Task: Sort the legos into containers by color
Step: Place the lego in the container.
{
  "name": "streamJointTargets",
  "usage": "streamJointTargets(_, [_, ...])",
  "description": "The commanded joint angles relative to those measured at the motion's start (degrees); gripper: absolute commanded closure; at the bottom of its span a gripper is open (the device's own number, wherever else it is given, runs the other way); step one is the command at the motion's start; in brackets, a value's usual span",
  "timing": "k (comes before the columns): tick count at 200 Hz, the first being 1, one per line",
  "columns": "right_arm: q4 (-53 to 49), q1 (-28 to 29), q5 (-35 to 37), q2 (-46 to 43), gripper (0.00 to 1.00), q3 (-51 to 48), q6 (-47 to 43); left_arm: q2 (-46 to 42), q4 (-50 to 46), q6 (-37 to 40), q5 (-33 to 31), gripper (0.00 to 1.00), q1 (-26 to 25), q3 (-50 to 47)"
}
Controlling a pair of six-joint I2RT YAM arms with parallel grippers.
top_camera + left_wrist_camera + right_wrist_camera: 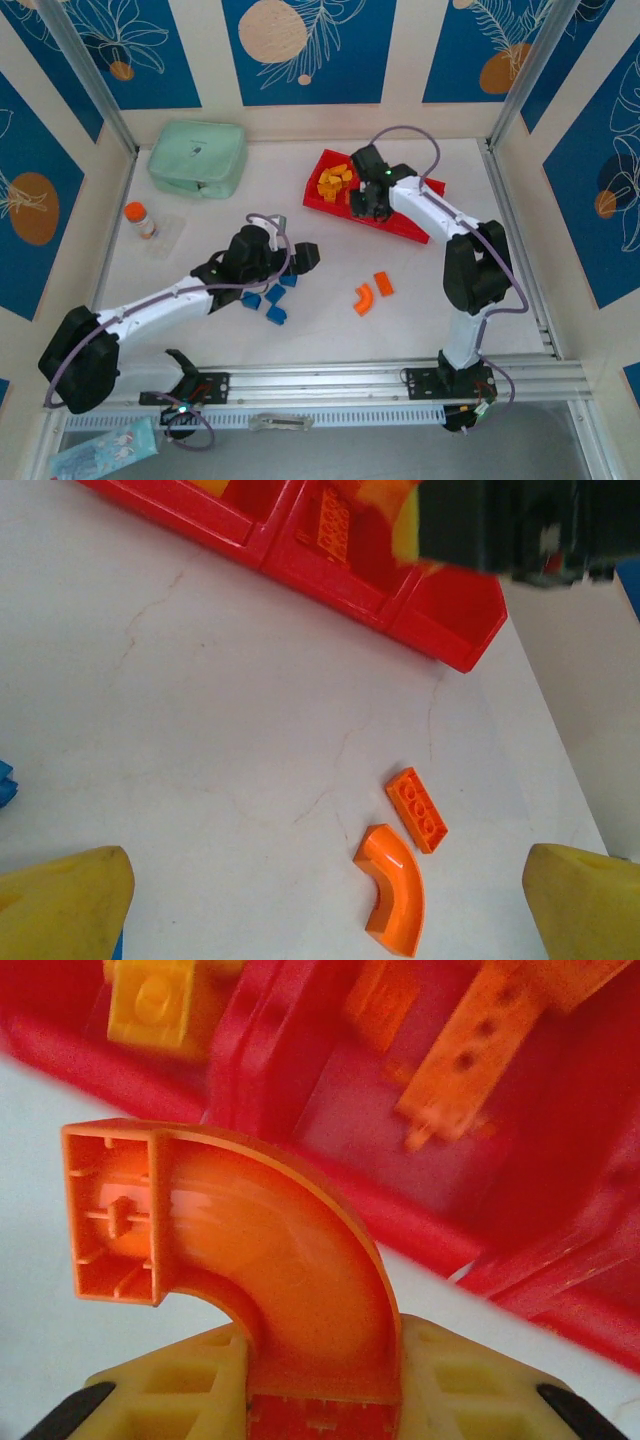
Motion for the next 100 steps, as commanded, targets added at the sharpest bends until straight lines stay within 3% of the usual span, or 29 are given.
streamJointTargets(1, [-0.59,-2.4,2.77,4.02,0.68,4.67,0.54,1.42,0.25,1.36,1.46,0.01,0.72,2.7])
streamJointTargets(51, [-2.53,-5.96,3.96,14.01,0.67,17.19,1.09,3.66,0.45,1.76,2.29,0.01,1.24,5.44])
streamJointTargets(100, [-3.01,-5.82,3.23,14.69,0.54,20.41,1.23,3.55,0.09,1.74,2.78,0.01,1.46,5.93])
